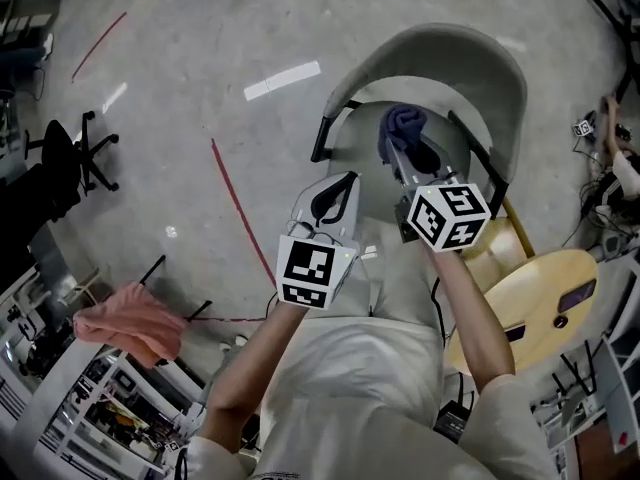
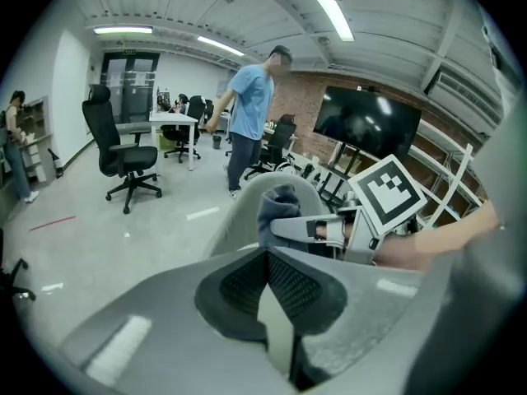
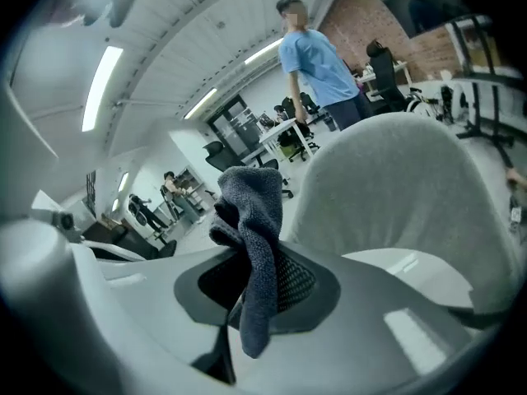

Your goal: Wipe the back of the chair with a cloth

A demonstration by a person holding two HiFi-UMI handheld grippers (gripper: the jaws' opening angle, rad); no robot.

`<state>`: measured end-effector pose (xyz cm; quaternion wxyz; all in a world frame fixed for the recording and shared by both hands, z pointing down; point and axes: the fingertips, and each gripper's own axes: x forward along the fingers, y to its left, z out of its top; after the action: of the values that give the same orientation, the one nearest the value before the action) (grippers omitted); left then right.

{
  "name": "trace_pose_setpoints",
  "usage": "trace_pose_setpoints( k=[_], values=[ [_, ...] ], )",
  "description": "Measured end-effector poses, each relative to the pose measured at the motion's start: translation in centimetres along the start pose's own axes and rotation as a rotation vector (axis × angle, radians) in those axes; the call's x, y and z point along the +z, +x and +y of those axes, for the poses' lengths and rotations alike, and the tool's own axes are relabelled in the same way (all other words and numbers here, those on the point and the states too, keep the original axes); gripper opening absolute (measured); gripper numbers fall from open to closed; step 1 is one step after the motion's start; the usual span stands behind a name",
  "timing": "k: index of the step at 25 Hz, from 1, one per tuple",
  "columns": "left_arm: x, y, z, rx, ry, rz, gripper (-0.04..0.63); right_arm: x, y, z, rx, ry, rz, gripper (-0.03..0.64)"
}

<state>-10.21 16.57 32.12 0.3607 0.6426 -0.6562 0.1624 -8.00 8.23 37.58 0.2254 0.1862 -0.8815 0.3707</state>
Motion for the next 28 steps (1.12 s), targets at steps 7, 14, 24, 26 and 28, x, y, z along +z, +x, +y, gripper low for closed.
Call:
trace_pose_setpoints(
  k=[7,14,24,26,28],
  values=[
    [-2.4,1.7,1.4,0.008,-0.002,0.038,0.001,-1.3,4.4,-3.0,-0.069,-0.059,-0.004,0.081],
    [-4.2,2.7,2.6,0.028,-0.017,0.019,0.001,-4.4,8.5,-6.2,-0.116,-0.012,0.047,0.081],
    [-7.4,4.1,5.0,0.052,-0.052,0.05,0.001,-10.4,14.4,-8.3,-0.146,0.161,0.125,0.081],
    [-7.9,4.7,5.4,0.055,-0.063,0.055,0.001,-11.1,15.2,-8.6,-0.149,0.201,0.125,0.081],
    [-8.1,5.1,6.0,0.058,-0.069,0.059,0.001,-11.7,15.9,-8.9,-0.153,0.255,0.122,0.081]
  ],
)
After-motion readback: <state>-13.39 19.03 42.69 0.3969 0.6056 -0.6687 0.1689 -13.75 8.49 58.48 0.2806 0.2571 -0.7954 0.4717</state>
